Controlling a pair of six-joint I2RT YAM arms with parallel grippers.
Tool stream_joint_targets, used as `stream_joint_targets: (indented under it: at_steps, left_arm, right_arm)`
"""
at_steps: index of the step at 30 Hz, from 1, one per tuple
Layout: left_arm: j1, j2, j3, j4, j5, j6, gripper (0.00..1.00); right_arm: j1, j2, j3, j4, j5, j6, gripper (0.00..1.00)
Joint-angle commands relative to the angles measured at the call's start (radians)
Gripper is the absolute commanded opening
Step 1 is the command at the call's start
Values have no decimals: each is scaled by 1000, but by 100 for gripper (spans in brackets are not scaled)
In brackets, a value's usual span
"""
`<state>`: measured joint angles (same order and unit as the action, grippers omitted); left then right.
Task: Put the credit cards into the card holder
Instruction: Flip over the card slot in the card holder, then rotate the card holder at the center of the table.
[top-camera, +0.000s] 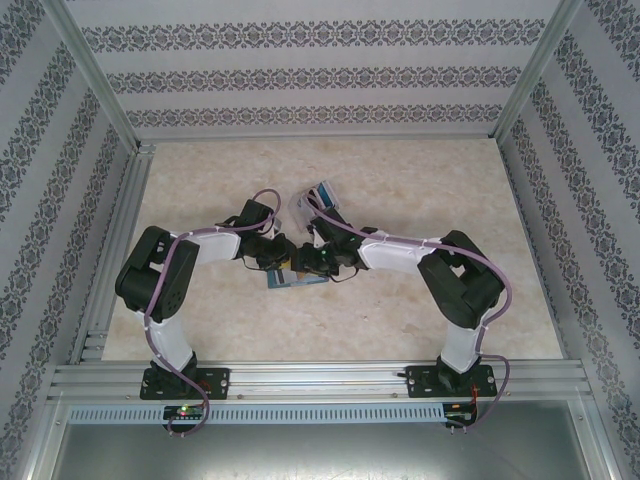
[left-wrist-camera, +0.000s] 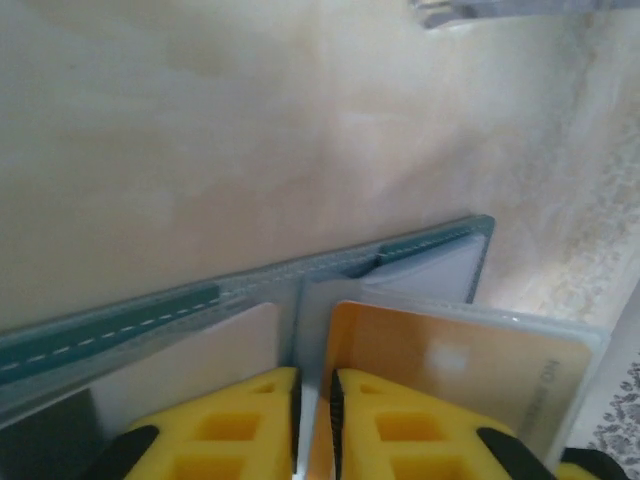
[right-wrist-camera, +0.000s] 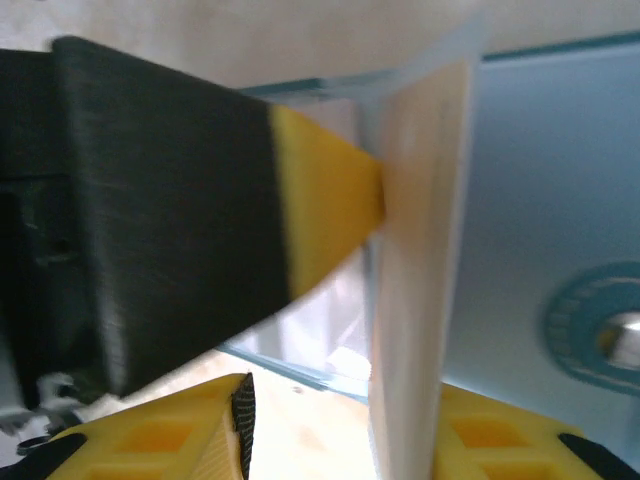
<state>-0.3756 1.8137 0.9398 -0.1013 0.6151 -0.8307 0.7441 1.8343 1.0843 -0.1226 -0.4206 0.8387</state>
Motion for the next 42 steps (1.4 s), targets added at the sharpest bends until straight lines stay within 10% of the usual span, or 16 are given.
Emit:
stream_joint_targets:
  at_steps: [1,26,42]
  left_arm:
    - [-17,-44,-5,-81,-40,26,30]
    - [224,-333,-103,-216,-73,76,54]
    - [267,-242,-78,-189,-14,118,52]
  right_arm:
    - [24,23,61,31,-45,-8,42]
    - [104,205,372,-193,72,-164,42]
    - [54,18,19,-224,114,-161,42]
